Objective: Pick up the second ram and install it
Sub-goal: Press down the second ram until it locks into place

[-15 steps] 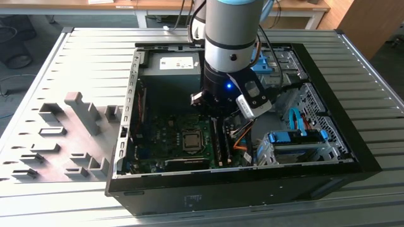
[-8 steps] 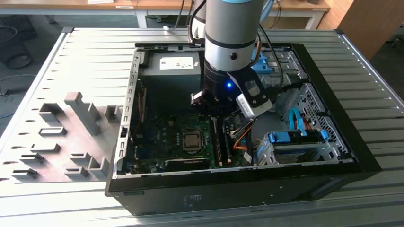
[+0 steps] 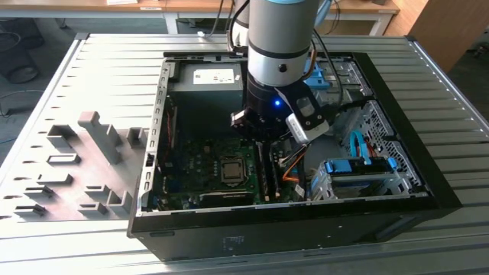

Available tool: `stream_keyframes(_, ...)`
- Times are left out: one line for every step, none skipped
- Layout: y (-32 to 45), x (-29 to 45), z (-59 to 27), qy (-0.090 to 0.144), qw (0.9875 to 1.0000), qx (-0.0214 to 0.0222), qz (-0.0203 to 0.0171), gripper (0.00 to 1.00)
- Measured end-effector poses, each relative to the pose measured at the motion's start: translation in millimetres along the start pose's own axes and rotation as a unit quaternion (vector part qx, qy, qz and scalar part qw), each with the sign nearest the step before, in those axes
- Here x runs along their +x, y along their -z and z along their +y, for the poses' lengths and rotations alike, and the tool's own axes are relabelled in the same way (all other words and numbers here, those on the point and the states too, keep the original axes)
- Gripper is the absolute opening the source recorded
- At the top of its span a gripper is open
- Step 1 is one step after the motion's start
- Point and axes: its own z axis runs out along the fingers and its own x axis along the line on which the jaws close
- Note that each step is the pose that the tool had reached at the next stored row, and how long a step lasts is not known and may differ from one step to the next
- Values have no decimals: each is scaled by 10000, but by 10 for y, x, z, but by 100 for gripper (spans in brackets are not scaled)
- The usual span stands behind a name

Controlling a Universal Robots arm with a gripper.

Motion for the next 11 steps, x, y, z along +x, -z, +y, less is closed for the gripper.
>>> stream_keyframes(-11,1,12,-1,10000,-15,1,11)
stream_keyframes(-26,2,29,-1,10000,-25,1,11)
stream_keyframes(-43,3,51,-1,10000,-31,1,11)
stream_keyframes(-60,4,87,-1,10000,-31,1,11)
stream_keyframes(-76,5,123,-1,10000,-32,1,11)
stream_keyframes(-93,7,161,-1,10000,-32,1,11)
stream_keyframes(-111,8,202,-1,10000,-32,1,11)
stream_keyframes(-127,9,239,-1,10000,-31,1,11)
stream_keyframes(-143,11,275,-1,10000,-31,1,11)
stream_keyframes(-160,12,305,-1,10000,-32,1,11)
stream_keyframes(-177,13,327,-1,10000,-32,1,11)
